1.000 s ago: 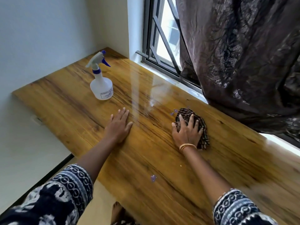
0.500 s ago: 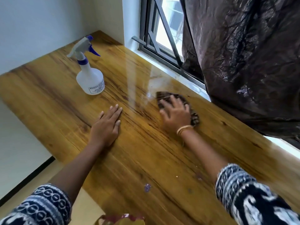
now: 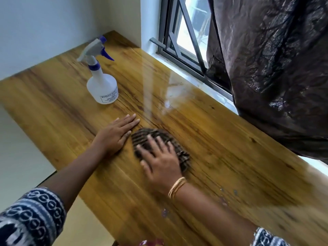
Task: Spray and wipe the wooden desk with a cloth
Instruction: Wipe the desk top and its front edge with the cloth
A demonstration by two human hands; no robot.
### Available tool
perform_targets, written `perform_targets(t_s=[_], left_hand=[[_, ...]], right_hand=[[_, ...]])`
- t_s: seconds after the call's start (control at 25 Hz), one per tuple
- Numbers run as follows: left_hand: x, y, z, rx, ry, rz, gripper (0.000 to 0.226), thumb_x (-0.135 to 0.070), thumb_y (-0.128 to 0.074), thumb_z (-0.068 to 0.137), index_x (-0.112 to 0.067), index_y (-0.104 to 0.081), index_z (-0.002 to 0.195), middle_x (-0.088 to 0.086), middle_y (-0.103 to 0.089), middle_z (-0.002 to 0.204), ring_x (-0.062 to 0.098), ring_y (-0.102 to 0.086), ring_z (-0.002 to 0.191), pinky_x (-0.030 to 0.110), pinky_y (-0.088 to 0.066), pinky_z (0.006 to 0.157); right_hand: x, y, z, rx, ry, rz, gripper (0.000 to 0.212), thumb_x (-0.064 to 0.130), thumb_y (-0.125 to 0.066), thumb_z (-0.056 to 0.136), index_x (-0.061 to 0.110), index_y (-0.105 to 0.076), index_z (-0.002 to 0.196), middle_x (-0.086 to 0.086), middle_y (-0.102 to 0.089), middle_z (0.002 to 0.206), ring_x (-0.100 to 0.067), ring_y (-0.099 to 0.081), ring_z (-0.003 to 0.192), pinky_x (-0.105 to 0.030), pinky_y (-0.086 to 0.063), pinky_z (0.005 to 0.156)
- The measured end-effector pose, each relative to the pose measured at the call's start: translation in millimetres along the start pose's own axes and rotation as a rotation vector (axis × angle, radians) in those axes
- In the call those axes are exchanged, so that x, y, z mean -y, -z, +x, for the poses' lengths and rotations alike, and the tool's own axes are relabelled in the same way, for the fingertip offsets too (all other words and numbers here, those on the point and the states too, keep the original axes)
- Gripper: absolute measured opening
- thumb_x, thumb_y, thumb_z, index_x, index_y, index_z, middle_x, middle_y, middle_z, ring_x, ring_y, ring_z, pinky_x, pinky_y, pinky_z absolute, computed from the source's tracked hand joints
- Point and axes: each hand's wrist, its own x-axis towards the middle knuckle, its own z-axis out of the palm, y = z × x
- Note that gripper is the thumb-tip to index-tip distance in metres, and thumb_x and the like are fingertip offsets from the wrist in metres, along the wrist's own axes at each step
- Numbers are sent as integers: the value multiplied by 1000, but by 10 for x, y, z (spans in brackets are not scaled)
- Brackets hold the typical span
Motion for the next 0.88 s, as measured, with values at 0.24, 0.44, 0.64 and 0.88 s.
perform_targets(t_s=[0.24,0.44,0.64,0.88], left_hand=[[60,-20,-8,-71,54,2,56,-34,-24,97,-30,-27,153,-12,-20,160,7,-15,149,35,-14,122],[69,7,3,-63,58,10,55,-38,-21,98,-34,-23,153,-15,-18,160,4,-11,149,31,-12,121],[73,-8,-1,-69,72,-4,55,-36,-24,98,-35,-25,153,-15,-19,160,2,-12,149,31,-13,121],[57,5,-8,-73,73,-11,55,-37,-22,98,-36,-24,153,-16,-18,161,0,-9,149,29,-9,121]], right_hand=[[-781,189,1189,-80,-67,-64,46,53,-27,98,47,-46,140,1,-38,156,-27,-37,142,-57,-24,114],[-1943,482,1962,-116,-625,-32,51,50,-31,97,43,-42,146,-6,-32,159,-29,-32,143,-52,-21,115],[-905,201,1673,-141,-653,-86,55,49,-24,100,34,-33,152,-11,-26,161,-39,-25,145,-58,-17,117],[-417,143,2427,-18,-485,-12,55,52,-25,99,38,-27,153,-10,-17,164,-41,-12,149,-64,-5,116]])
